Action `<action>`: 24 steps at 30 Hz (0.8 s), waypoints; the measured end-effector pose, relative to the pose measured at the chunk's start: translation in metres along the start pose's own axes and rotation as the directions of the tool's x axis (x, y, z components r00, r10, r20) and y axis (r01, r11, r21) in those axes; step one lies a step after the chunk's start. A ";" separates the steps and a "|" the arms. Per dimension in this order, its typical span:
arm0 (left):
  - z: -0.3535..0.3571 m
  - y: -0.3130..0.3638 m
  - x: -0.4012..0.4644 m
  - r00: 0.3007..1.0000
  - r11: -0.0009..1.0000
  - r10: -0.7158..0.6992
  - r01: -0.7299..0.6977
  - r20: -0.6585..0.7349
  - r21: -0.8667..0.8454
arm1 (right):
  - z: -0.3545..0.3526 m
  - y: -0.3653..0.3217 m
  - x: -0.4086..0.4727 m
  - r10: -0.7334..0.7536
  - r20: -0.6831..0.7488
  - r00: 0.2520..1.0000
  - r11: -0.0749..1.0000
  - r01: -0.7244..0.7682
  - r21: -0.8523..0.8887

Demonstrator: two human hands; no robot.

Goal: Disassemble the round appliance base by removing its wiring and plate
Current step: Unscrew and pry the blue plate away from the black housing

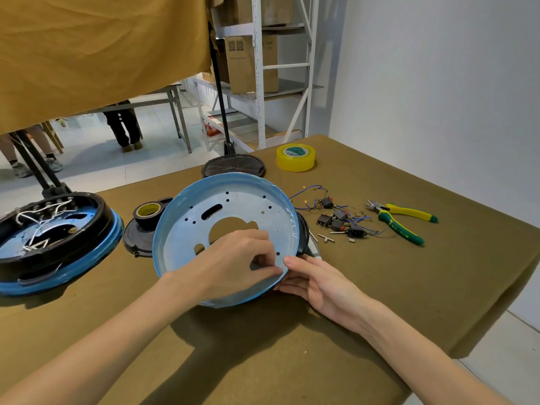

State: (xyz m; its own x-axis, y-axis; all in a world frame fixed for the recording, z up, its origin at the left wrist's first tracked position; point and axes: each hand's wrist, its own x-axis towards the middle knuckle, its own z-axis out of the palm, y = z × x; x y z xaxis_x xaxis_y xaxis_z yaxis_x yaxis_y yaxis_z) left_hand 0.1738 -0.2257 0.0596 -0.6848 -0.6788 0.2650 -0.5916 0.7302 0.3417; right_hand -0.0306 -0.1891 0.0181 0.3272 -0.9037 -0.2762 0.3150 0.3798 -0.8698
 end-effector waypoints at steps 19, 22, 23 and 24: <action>0.002 0.003 0.001 1.000 0.998 -0.028 0.028 0.006 0.060 | -0.003 0.003 0.004 0.005 0.002 1.000 1.000 -0.005 0.000; 0.002 0.004 -0.002 0.999 0.999 -0.027 0.027 0.017 0.026 | -0.004 0.003 0.004 0.001 0.006 1.000 1.000 -0.001 0.005; 0.001 0.003 -0.004 0.999 1.000 -0.017 0.017 0.028 0.005 | -0.003 0.003 0.004 0.001 0.005 1.000 1.000 -0.001 0.005; 0.000 0.002 -0.004 0.999 1.000 -0.011 0.011 0.038 0.003 | -0.003 0.003 0.004 0.002 0.003 1.000 1.000 -0.002 0.002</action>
State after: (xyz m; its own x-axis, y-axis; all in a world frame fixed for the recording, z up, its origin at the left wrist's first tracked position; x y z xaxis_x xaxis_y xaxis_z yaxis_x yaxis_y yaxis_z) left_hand 0.1759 -0.2216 0.0592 -0.6935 -0.6838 0.2270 -0.6008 0.7227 0.3418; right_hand -0.0312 -0.1921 0.0131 0.3303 -0.9023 -0.2771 0.3163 0.3824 -0.8682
